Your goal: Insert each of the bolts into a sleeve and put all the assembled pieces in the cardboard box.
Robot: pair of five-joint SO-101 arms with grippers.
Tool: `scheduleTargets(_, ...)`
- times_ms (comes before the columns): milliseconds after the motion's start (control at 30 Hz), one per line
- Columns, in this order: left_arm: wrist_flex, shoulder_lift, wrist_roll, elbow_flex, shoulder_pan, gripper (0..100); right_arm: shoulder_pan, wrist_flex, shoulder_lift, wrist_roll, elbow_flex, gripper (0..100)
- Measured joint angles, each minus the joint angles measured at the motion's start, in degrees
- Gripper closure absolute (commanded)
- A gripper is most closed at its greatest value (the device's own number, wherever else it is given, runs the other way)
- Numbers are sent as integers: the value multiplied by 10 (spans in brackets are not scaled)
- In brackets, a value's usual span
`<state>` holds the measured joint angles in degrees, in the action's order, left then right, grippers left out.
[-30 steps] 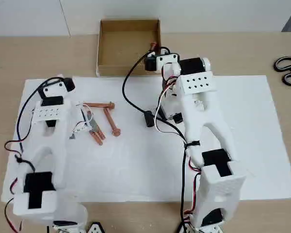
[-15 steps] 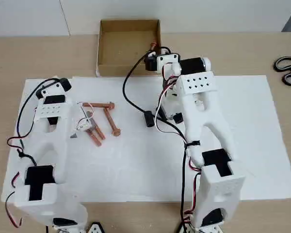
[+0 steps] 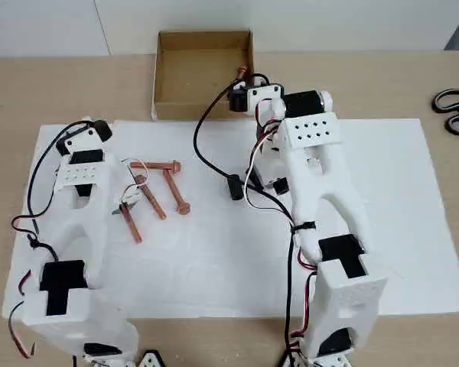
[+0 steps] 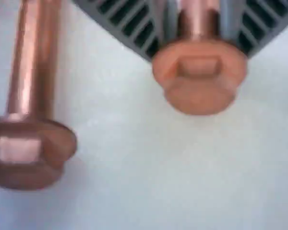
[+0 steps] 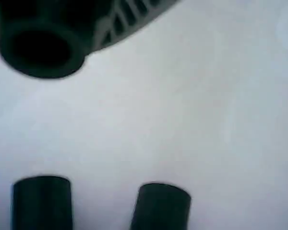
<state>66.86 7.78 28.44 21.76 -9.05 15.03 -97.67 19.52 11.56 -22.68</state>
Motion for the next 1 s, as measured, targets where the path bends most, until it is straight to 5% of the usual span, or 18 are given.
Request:
scheduleTargets(300, 13, 1, -87, -30, 47, 995, 0, 0, 0, 0, 0, 995)
scheduleTargets(533, 131, 1, -121, -151, 48, 994, -8, 0, -13, 1, 0, 995)
scheduleTargets(1000, 317, -9, -123, -418, 55, 994, -22, -2, -352, 1, 0, 995)
